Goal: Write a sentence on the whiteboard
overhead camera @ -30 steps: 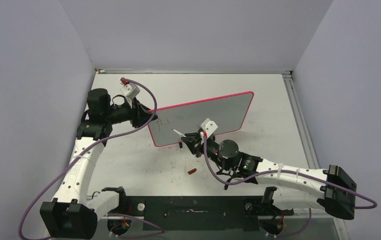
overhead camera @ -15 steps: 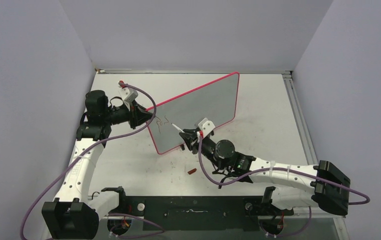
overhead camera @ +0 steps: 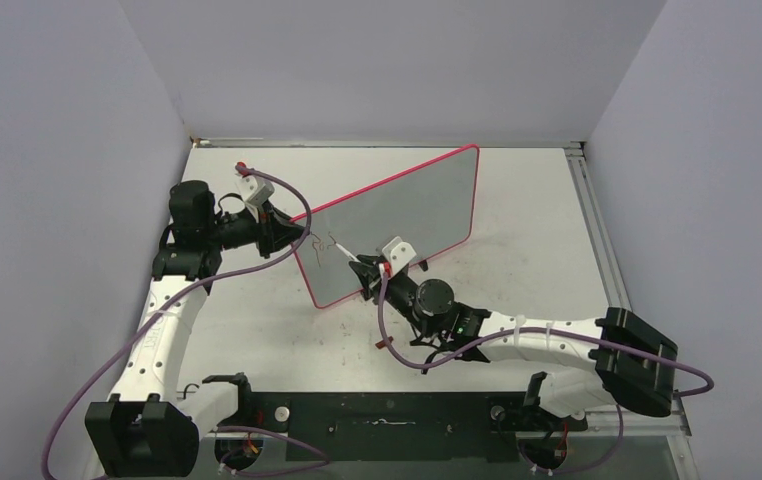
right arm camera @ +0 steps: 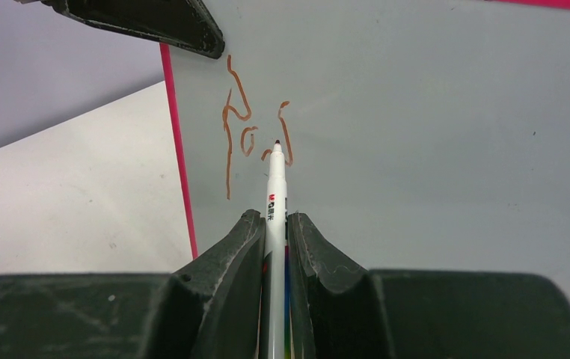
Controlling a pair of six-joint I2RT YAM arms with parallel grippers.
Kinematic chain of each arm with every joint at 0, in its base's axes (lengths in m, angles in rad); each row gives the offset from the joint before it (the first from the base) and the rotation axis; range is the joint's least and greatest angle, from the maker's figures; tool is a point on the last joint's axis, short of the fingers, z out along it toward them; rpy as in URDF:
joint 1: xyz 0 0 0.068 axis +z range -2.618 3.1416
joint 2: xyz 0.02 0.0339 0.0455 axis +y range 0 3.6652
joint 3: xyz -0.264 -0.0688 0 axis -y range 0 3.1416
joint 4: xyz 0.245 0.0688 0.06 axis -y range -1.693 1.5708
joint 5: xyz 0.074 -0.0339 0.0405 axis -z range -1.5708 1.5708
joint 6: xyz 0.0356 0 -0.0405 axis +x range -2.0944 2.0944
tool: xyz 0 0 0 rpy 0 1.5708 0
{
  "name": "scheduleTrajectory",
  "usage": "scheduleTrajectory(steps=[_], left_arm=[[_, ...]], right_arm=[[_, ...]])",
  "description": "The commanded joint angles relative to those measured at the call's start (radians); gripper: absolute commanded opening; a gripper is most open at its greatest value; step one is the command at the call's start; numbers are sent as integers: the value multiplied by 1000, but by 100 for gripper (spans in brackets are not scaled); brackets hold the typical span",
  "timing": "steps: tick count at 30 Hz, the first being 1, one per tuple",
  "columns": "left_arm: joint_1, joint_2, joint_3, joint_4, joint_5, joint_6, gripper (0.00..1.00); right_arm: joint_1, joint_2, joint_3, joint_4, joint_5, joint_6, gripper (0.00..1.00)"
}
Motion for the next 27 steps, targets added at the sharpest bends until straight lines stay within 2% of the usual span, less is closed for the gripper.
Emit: scheduleTrajectory(steps=[1, 18, 27], left_arm=[[9, 14, -15, -35, 13, 49, 0], [11, 12, -14, -36, 32, 49, 0], [11, 10, -12, -38, 32, 49, 0]], right_arm=[[5, 25, 58, 107, 17, -25, 5], [5, 94, 91, 145, 66, -64, 5], [5, 129, 104, 109, 23, -59, 5]])
